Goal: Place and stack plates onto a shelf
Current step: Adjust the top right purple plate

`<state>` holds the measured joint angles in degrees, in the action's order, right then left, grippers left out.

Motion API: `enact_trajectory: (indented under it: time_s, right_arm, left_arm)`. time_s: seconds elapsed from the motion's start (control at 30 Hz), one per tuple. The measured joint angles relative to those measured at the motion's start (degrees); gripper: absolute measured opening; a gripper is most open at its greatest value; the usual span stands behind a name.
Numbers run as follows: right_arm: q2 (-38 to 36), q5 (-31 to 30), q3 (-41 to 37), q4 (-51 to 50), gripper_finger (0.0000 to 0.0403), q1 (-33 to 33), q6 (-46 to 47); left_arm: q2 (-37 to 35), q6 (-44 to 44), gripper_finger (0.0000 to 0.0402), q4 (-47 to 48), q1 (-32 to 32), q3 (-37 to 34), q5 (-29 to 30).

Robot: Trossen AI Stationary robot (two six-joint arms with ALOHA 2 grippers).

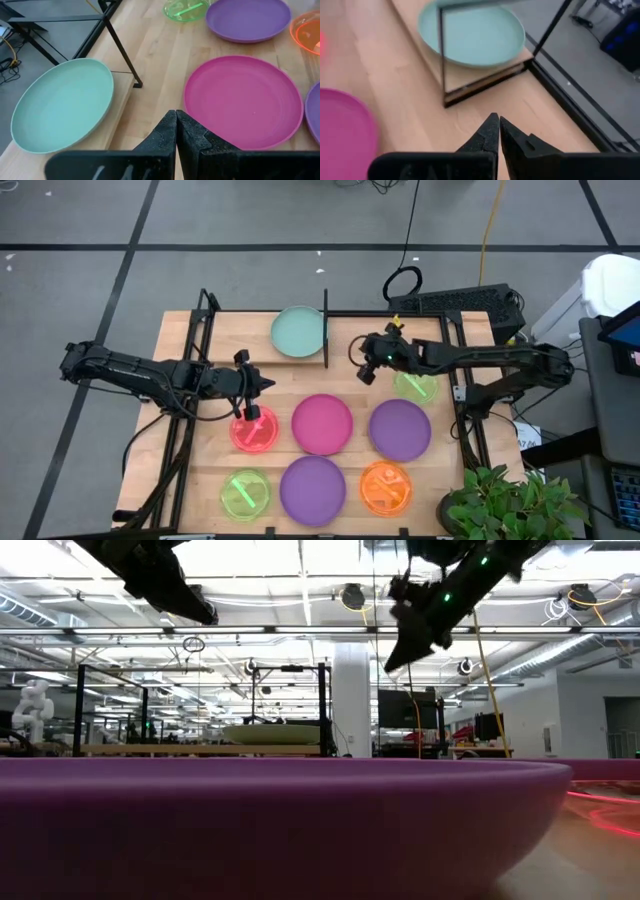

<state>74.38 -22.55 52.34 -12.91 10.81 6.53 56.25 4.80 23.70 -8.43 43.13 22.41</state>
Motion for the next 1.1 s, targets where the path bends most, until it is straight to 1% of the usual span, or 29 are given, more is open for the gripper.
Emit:
enact_trajectory:
  time_s: [0.17, 0.37, 0.4, 0.53, 0.63, 0.77, 0.87, 1.0, 1.1]
  right_arm:
    - [-3.9, 0.1, 0.0, -3.1, 0.0, -4.1, 0.2]
    - [-4.6, 0.3, 0.0, -7.5, 0.0, -8.3, 2.2]
    - [-4.5, 0.7, 0.0, -7.9, 0.0, -8.8, 2.4]
    - [-4.2, 6.1, 0.0, -8.9, 0.0, -10.4, 4.1]
    - [-4.3, 8.9, 0.0, -7.6, 0.0, -12.0, 4.9]
    - [-4.3, 9.2, 0.0, -6.0, 0.0, -15.7, 5.7]
    - [-4.3, 9.2, 0.1, -7.1, 0.0, -17.7, 8.5]
    - [-3.5, 9.2, 3.4, -11.8, 0.0, -19.7, 12.2]
    - [-1.3, 10.5, 6.4, -14.7, 0.0, -22.3, 13.6]
  left_arm:
    - [0.0, -0.1, 0.0008, 0.0, 0.0, 0.0, 0.0]
    - [0.0, -1.2, 0.0008, 0.0, 0.1, 0.0, 0.0]
    - [0.0, -1.3, 0.0008, 0.0, 0.1, 0.0, 0.0]
    - [0.0, -1.5, 0.0008, 0.0, 0.1, 0.0, 0.0]
    - [0.0, -1.5, 0.0008, 0.0, 0.1, 0.0, 0.0]
    - [0.0, -1.5, 0.0008, 0.0, 0.1, 0.0, 0.0]
    - [0.0, -1.6, 0.0008, 0.0, 0.1, 0.0, 0.0]
    - [0.0, -1.6, 0.0008, 0.0, 0.1, 0.0, 0.0]
    - [0.0, -1.5, 0.0008, 0.0, 0.1, 0.0, 0.0]
